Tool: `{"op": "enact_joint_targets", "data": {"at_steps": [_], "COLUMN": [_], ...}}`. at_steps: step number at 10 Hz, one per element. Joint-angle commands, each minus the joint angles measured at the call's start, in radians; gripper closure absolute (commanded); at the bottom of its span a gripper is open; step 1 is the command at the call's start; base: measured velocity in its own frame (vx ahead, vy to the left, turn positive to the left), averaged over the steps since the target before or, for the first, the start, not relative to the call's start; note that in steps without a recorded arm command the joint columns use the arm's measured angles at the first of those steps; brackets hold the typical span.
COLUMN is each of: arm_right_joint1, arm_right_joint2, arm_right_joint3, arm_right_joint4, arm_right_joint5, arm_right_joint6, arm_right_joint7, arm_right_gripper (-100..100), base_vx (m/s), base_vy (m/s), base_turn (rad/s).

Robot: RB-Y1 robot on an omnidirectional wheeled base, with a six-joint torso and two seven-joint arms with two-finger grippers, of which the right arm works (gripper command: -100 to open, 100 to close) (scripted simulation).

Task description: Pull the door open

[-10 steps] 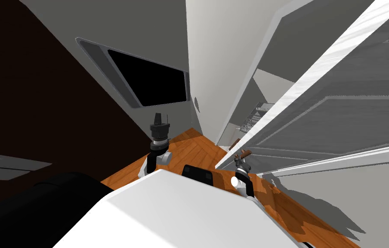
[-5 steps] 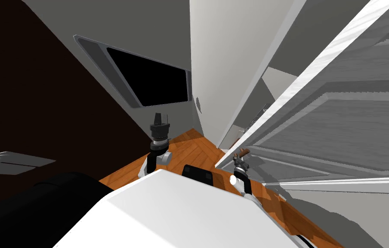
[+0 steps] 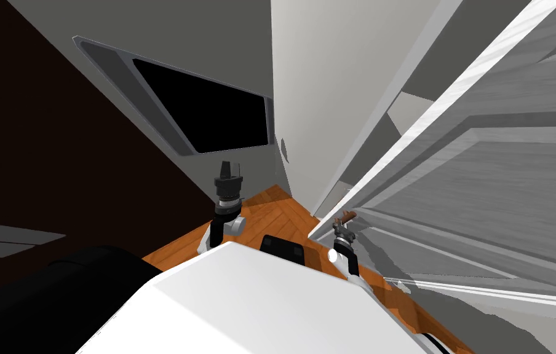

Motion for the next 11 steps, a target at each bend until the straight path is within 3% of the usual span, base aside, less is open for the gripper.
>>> {"op": "enact_joint_targets", "data": {"at_steps": [1, 9, 10, 11], "arm_right_joint1": [-0.003, -0.016, -0.014, -0.013], "arm_right_joint2": [-0.006, 0.000, 0.002, 0.001], "arm_right_joint3": [-0.004, -0.003, 0.005, 0.006], "arm_right_joint4": [0.006, 0.016, 0.011, 0.010], "arm_right_joint5": [-0.001, 0.001, 0.005, 0.006], "arm_right_joint6": [-0.004, -0.004, -0.002, -0.002], "arm_right_joint7": [-0.001, 0.001, 0.000, 0.000], "arm_right_gripper": [100, 100, -100, -100], "base_vx": [0.183, 0.185, -0.018, -0.172], "base_vy": [-0.028, -0.061, 0.028, 0.092], "base_turn": [0.030, 0.031, 0.003, -0.017]}}
